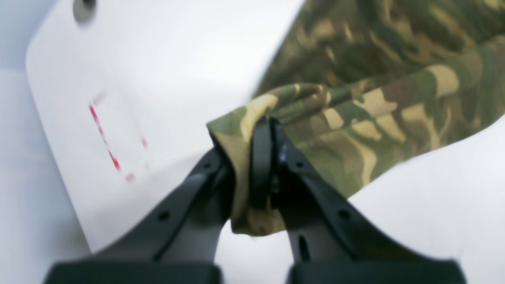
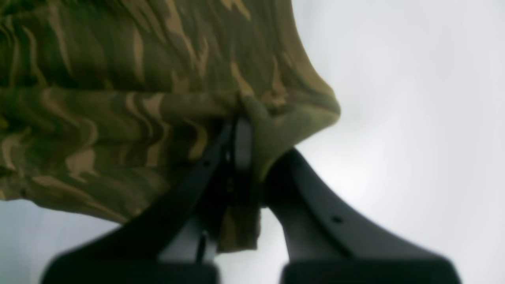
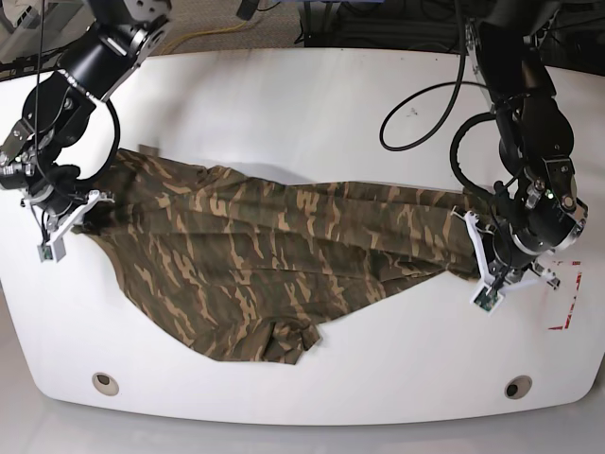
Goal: Fold the T-shirt properly
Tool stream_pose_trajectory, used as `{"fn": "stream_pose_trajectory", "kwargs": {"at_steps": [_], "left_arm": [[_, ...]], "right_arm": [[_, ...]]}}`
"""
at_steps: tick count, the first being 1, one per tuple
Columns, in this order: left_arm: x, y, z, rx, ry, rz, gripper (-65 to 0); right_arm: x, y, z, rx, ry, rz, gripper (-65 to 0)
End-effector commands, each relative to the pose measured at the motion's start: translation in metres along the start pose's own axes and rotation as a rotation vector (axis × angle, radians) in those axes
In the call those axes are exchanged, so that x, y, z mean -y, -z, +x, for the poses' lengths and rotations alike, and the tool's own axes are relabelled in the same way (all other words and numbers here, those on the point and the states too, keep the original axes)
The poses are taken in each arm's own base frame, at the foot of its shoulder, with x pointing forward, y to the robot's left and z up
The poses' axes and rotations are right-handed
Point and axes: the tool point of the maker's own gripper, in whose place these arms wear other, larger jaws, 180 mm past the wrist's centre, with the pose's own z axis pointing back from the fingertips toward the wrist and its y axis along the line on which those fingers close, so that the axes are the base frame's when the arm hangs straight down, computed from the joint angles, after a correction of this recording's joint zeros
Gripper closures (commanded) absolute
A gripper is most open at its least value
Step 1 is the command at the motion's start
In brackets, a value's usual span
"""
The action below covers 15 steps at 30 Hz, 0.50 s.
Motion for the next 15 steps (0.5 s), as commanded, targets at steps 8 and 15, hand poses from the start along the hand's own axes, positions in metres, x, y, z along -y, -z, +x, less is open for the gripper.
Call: {"fn": "stream_pose_trajectory", "kwargs": {"at_steps": [8, 15], "left_arm": [[-0.089, -0.044, 0.104, 0.23, 0.025, 0.197, 0.0], [-0.152, -0.13, 0.173, 0.422, 0.078, 0.423, 0.0]], "right_arm": [[0.004, -0.033, 0.153, 0.261, -0.167, -0.017, 0.0], [-0.018, -0.093, 0.266, 0.451, -0.352, -0.068, 0.0]]}}
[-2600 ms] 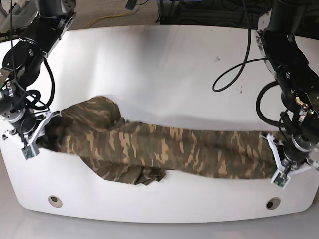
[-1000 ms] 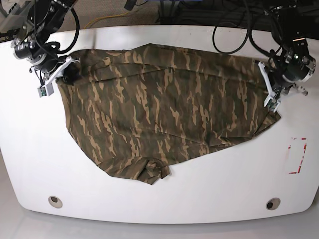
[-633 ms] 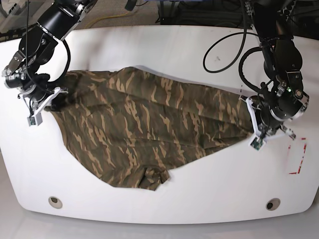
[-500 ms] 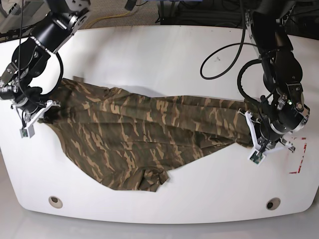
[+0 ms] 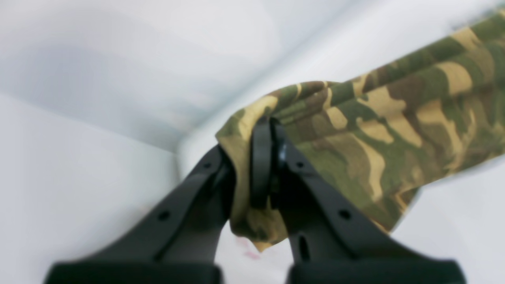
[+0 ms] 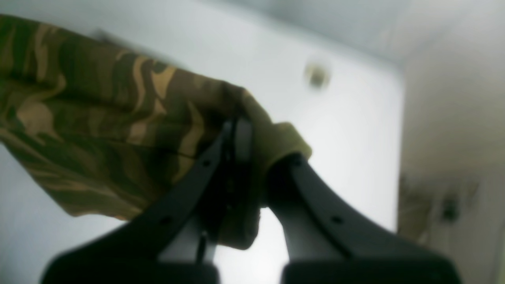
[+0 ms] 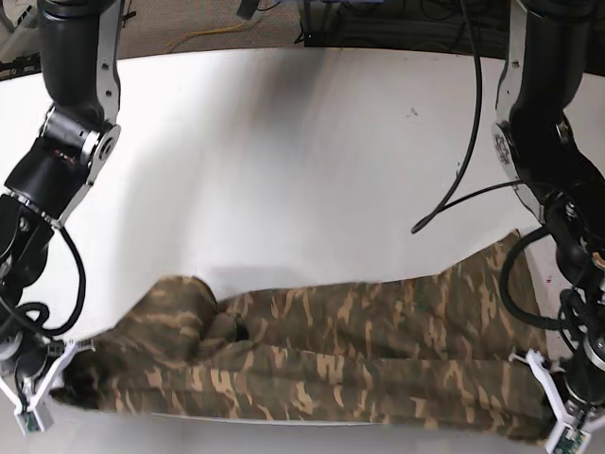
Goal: Fold the T-shirt properly
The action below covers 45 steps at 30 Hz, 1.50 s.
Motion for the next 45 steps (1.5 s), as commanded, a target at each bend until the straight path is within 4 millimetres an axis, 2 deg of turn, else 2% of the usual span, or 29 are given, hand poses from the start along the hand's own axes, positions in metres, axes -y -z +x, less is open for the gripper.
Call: {"fn": "stream_pose_trajectory", "kwargs": {"at_steps": [1, 3, 4, 7, 9, 12, 15, 19, 21, 23, 29, 34, 37, 39, 43, 45], "left_arm": [[-0.047, -0.023, 0.037, 0.091, 0.031, 0.122, 0.0], [-0.071, -0.036, 0.056, 0.131, 0.043, 0.181, 0.0], [-0.087, -0.047, 0.071, 0.164, 0.049, 0.222, 0.0], [-0.116, -0.066, 0.096, 0.217, 0.052, 0.286, 0.0], [-0.121, -0.066, 0.105, 0.226, 0.054, 0.285, 0.0], [-0.116, -0.06, 0.098, 0.184, 0.061, 0.269, 0.0], [-0.097, -0.046, 0.075, 0.119, 0.064, 0.226, 0.0], [-0.052, -0.032, 0.042, 0.064, 0.087, 0.152, 0.0], [-0.03, -0.025, 0.022, 0.022, 0.089, 0.107, 0.0], [-0.006, -0.021, -0.009, -0.053, 0.096, 0.059, 0.0], [0.055, -0.019, -0.075, -0.203, 0.099, -0.076, 0.0], [0.088, -0.033, -0.147, -0.36, 0.038, -0.153, 0.0], [0.109, -0.047, -0.183, -0.446, 0.016, -0.201, 0.0], [0.12, -0.063, -0.216, -0.527, -0.007, -0.225, 0.0], [0.135, -0.092, -0.261, -0.647, -0.031, -0.26, 0.0], [0.142, -0.114, -0.288, -0.729, -0.037, -0.278, 0.0]], "right_arm": [[0.02, -0.026, 0.064, 0.127, -0.079, -0.065, 0.0], [0.021, -0.037, 0.098, 0.176, -0.133, -0.083, 0.0], [0.023, -0.048, 0.123, 0.215, -0.167, -0.102, 0.0], [0.028, -0.072, 0.165, 0.281, -0.228, -0.141, 0.0], [0.029, -0.081, 0.176, 0.299, -0.24, -0.151, 0.0], [0.033, -0.084, 0.168, 0.263, -0.246, -0.171, 0.0], [0.032, -0.07, 0.13, 0.198, -0.232, -0.168, 0.0], [0.024, -0.053, 0.059, 0.093, -0.192, -0.149, 0.0], [0.013, -0.047, 0.03, 0.059, -0.175, -0.125, 0.0], [-0.004, -0.043, -0.006, 0.03, -0.135, -0.08, 0.0], [-0.038, -0.042, -0.084, -0.077, -0.072, -0.016, 0.0], [-0.07, -0.045, -0.144, -0.175, -0.005, 0.036, 0.0], [-0.079, -0.053, -0.179, -0.24, 0.048, 0.045, 0.0], [-0.086, -0.061, -0.205, -0.291, 0.081, 0.05, 0.0], [-0.093, -0.076, -0.243, -0.377, 0.118, 0.054, 0.0], [-0.099, -0.087, -0.266, -0.432, 0.141, 0.059, 0.0]]}}
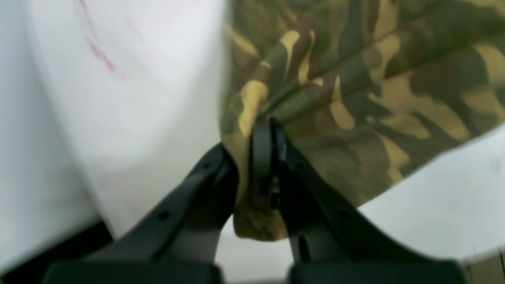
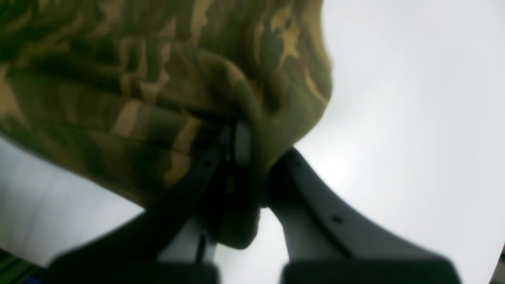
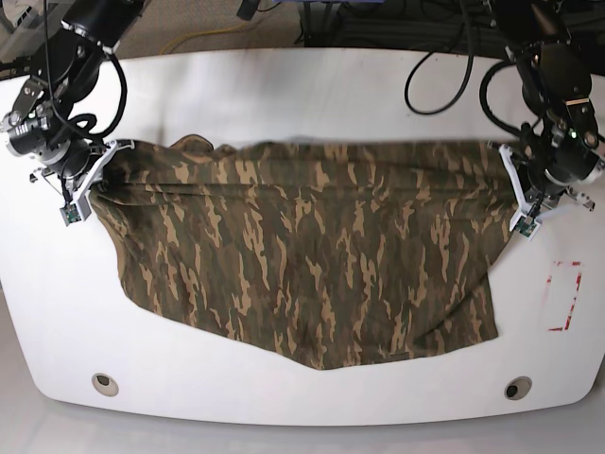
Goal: Fold the T-shirt properly
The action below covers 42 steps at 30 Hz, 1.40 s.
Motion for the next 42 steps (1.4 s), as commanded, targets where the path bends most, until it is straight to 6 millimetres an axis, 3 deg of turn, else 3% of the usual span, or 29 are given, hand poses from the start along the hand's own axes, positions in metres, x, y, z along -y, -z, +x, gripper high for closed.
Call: {"fn": "stream_pose_trajectory", "kwargs": {"at_steps": [1, 3, 7, 11, 17, 26, 33, 38, 42], "left_arm": [[-0.014, -0.007, -0.023, -0.058, 0.002, 0.052, 0.0], [-0.006, -0.007, -0.055, -0.132, 0.001, 0.033, 0.0], [0.011, -0.01, -0.098, -0.232, 0.004, -0.009, 0.0], [0.013, -0.016, -0.123, -0.241, -0.033, -0.009, 0.0], [0.011, -0.017, -0.124, -0.225, -0.036, -0.004, 0.0], [0.0, -0.019, -0.12, -0.217, -0.016, 0.02, 0.0], [-0.011, -0.017, -0.099, -0.162, -0.035, 0.049, 0.0], [-0.026, -0.019, -0.084, -0.118, -0.059, 0.087, 0.0], [-0.022, -0.016, -0.071, -0.073, -0.091, 0.068, 0.0]], "right_arm": [[0.004, -0.007, -0.006, 0.01, 0.008, -0.021, 0.0], [0.002, -0.008, -0.03, -0.03, 0.052, -0.02, 0.0], [-0.003, -0.012, -0.068, -0.107, 0.092, -0.015, 0.0], [-0.013, -0.017, -0.097, -0.148, 0.154, 0.002, 0.0], [-0.025, -0.022, -0.108, -0.132, 0.202, 0.056, 0.0], [-0.026, -0.021, -0.107, -0.127, 0.209, 0.06, 0.0], [-0.022, -0.016, -0.081, -0.055, 0.204, 0.06, 0.0], [-0.023, -0.025, -0.062, 0.07, 0.267, 0.124, 0.0], [-0.029, -0.029, -0.047, 0.149, 0.291, 0.181, 0.0]]}}
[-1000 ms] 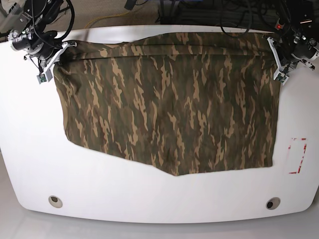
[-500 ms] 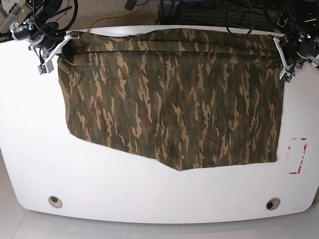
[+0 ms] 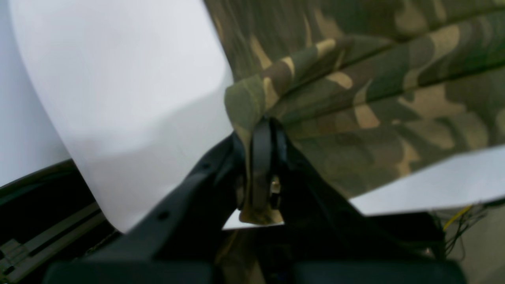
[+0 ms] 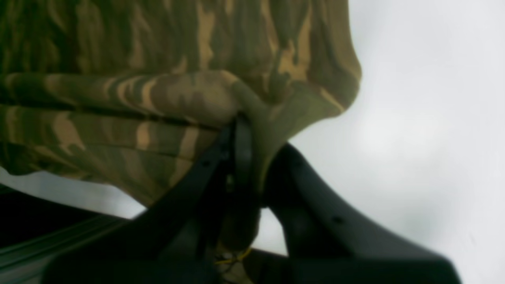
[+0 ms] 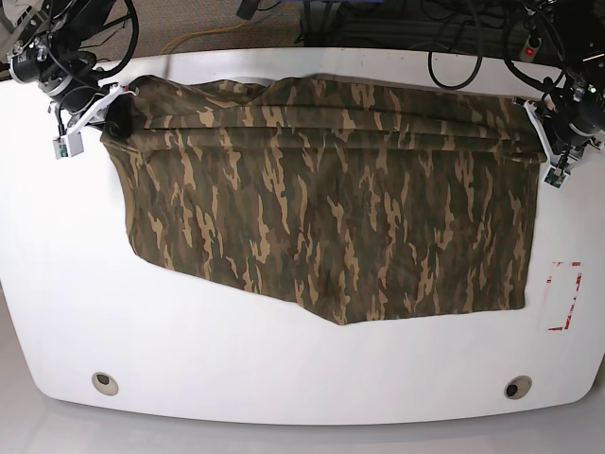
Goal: Fold the T-shirt properly
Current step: 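Fold the held shirt edge over onto the shirt body with both grippers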
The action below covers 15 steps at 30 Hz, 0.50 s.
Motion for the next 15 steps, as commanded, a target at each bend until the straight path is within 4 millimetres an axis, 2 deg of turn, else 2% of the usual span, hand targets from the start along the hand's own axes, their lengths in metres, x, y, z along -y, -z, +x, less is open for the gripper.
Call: {"fn": "stream_pose_trajectory", "kwargs": {"at_steps": [1, 6, 9, 15], "left_arm": [[-0.009, -0.005, 0.003, 0.003, -0.01, 0.032, 0.0], [-0.027, -0.014, 0.022, 0.108, -0.109, 0.041, 0.0], [-0.032, -0.017, 0.03, 0.155, -0.147, 0.039, 0.0], [-0.039, -0.008, 0.037, 0.17, -0.188, 0.025, 0.0]], "right_arm": [[0.0, -0.007, 0.018, 0.069, -0.015, 0.013, 0.0], [-0.008, -0.005, 0.037, 0.134, -0.014, 0.05, 0.0], [-0.009, -0.003, 0.048, 0.165, -0.019, 0.056, 0.0], [0.002, 0.019, 0.056, 0.177, 0.065, 0.099, 0.0]]}}
